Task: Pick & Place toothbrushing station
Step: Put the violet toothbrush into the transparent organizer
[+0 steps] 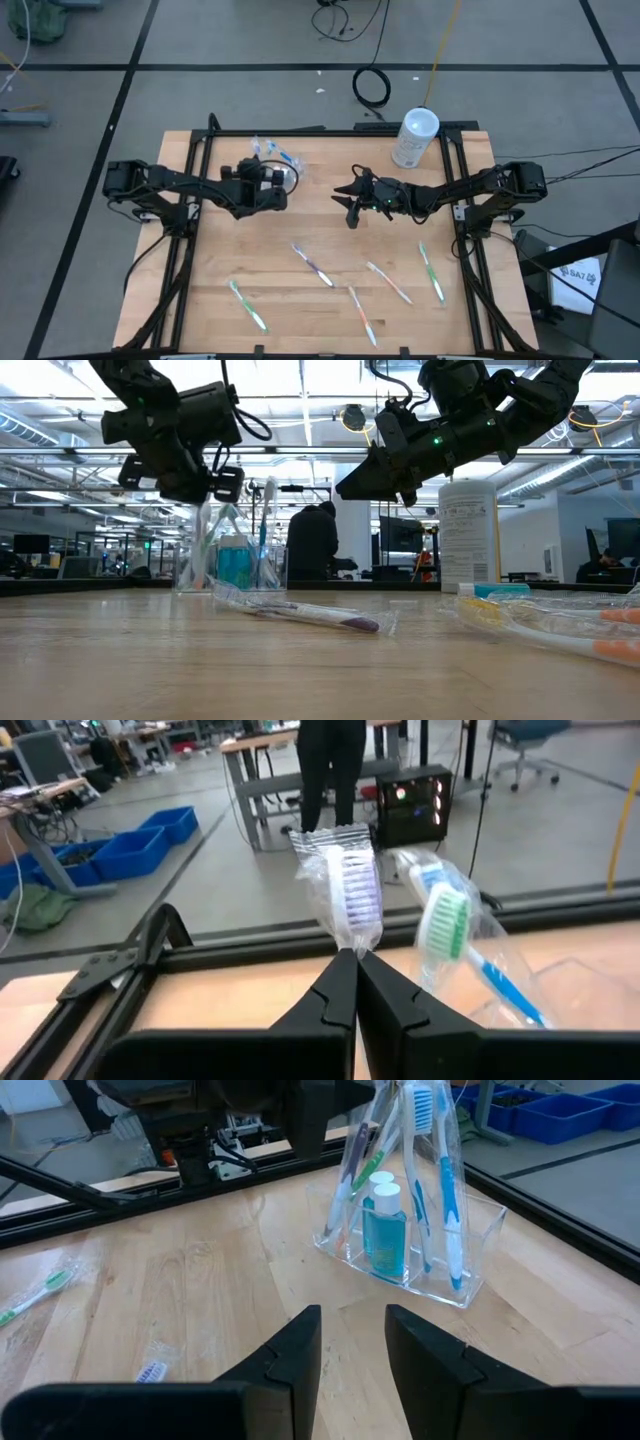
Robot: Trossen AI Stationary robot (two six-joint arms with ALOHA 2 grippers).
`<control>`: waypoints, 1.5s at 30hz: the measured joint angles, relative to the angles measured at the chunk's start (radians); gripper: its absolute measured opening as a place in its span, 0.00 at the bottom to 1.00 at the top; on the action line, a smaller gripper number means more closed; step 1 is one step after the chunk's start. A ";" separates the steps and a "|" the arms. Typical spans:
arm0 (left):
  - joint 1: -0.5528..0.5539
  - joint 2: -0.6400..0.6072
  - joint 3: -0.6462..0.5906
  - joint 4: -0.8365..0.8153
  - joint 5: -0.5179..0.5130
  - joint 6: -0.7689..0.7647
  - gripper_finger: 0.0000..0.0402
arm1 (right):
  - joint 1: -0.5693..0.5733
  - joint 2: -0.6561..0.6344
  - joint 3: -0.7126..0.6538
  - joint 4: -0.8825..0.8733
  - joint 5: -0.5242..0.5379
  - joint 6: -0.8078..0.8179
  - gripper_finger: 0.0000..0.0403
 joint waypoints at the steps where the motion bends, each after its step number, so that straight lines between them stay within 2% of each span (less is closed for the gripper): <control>1: 0.003 0.000 0.000 0.000 0.010 0.000 0.01 | 0.000 0.000 0.000 0.000 0.000 0.000 0.26; 6: 0.020 0.000 0.000 0.001 0.038 -0.002 0.04 | 0.000 0.000 0.000 0.001 0.000 0.000 0.26; 13: 0.073 -0.002 0.000 0.002 0.162 0.010 0.01 | 0.000 0.000 0.000 0.001 0.000 0.000 0.26; 16: 0.087 -0.002 0.000 0.003 0.195 0.010 0.03 | 0.000 0.000 0.000 0.001 0.000 0.000 0.26; 22: 0.090 -0.001 0.000 0.002 0.214 0.006 0.09 | 0.000 0.000 0.000 0.001 0.000 0.000 0.26; 33: 0.087 -0.001 0.000 0.002 0.274 0.113 0.10 | 0.000 0.000 0.000 0.001 0.000 0.000 0.26; 45: 0.082 -0.001 0.001 0.002 0.301 0.153 0.27 | 0.000 0.000 0.000 0.001 0.000 0.000 0.26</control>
